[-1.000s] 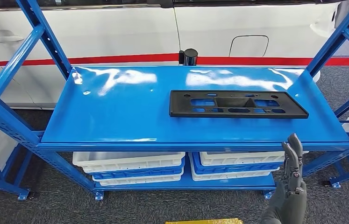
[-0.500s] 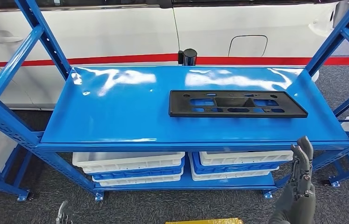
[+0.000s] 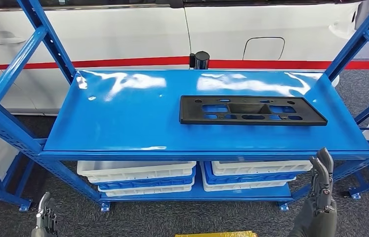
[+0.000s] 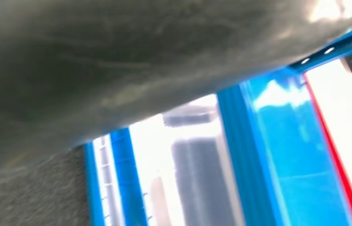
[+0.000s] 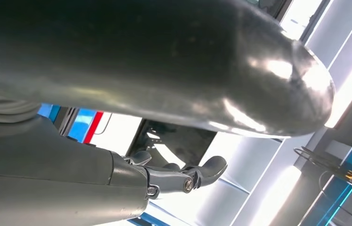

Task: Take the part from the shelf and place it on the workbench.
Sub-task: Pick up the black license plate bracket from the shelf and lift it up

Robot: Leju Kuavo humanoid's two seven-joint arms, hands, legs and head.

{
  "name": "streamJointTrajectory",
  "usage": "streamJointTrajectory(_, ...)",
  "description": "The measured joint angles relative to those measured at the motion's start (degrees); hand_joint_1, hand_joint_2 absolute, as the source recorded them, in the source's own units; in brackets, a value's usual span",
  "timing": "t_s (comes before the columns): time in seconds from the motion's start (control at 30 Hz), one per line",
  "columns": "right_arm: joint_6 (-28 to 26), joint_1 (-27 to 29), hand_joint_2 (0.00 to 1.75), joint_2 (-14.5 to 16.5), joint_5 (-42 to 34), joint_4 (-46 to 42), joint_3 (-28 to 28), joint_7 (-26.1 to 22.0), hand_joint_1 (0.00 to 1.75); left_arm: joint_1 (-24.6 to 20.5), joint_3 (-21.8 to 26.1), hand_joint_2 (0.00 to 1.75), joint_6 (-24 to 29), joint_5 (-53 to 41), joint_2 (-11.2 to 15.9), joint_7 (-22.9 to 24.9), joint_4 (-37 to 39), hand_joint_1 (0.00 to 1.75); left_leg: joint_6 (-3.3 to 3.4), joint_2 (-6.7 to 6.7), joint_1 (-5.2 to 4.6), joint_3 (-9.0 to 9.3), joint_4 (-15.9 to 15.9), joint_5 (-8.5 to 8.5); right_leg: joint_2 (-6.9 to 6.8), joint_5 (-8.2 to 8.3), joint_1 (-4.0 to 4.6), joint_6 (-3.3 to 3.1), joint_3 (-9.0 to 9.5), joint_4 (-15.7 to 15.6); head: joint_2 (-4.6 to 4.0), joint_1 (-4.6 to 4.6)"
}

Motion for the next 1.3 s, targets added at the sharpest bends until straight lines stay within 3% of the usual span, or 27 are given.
streamJointTrajectory(0.1, 0.6, -0.3, 0.0, 0.3, -0.5, 0.0, -0.2, 0.0, 0.0, -0.1, -3.2, 0.0, 4.1, 0.5, 2.4, 0.9, -2.1, 0.0, 0.0, 0.01, 0.0, 0.0, 0.0, 0.0, 0.0, 0.0, 0.0, 0.0, -0.01, 0.0, 0.0, 0.0)
streamJointTrajectory(0.23, 3.3, -2.3, 0.0, 2.0, -0.6, 0.2, -1.6, 0.8, 0.0, -2.5, -12.2, 0.0, 13.9, 0.9, 10.4, 5.1, -6.0, 0.0, 0.0, -0.03, 0.03, 0.02, 0.0, 0.01, -0.02, 0.0, 0.02, 0.0, 0.03, 0.0, 0.0, -0.01)
streamJointTrajectory(0.37, 4.8, -2.7, 0.0, 3.0, -0.8, 0.2, -2.6, 1.1, 0.0, -4.2, -19.9, 0.0, 18.0, 1.0, 16.5, 8.3, -8.9, 0.0, 0.0, 0.01, 0.03, 0.02, 0.0, 0.02, -0.02, 0.0, 0.02, 0.0, 0.04, 0.0, 0.0, 0.01)
streamJointTrajectory(0.47, 8.0, -3.0, 0.0, 3.3, 0.0, 0.5, -2.9, 4.0, 0.0, -5.4, -24.0, 0.0, 21.3, 1.4, 20.1, 10.0, -10.2, 0.0, 0.0, 0.0, 0.02, 0.0, 0.0, 0.01, -0.02, 0.0, 0.01, 0.0, 0.04, 0.0, 0.0, 0.01)
streamJointTrajectory(0.6, 14.1, -3.8, 1.75, 3.5, 3.3, 1.7, -2.8, 11.0, 0.0, -5.7, -25.7, 0.0, 21.9, 1.4, 21.7, 10.5, -13.3, 0.0, 0.0, 0.0, 0.01, -0.03, 0.0, 0.01, -0.01, 0.0, 0.0, 0.0, 0.01, 0.0, 0.0, 0.01)
streamJointTrajectory(0.87, 18.8, -6.8, 1.75, 3.5, 6.9, 4.0, -1.8, 14.7, 0.0, -5.9, -24.7, 0.0, 15.7, 2.3, 21.6, 10.1, -18.8, 0.0, 0.0, 0.0, 0.0, -0.02, 0.0, 0.01, -0.01, 0.01, 0.0, 0.0, 0.02, 0.0, 0.0, 0.0)
streamJointTrajectory(1.3, 26.2, -15.6, 1.75, 4.3, 16.6, 8.5, -0.7, 16.8, 0.0, -7.5, -23.8, 0.0, 8.0, 5.3, 20.9, 9.5, -19.5, 0.0, 0.02, 0.0, 0.0, -0.05, 0.0, 0.03, -0.01, 0.01, 0.0, 0.01, 0.04, 0.0, 0.0, 0.01)
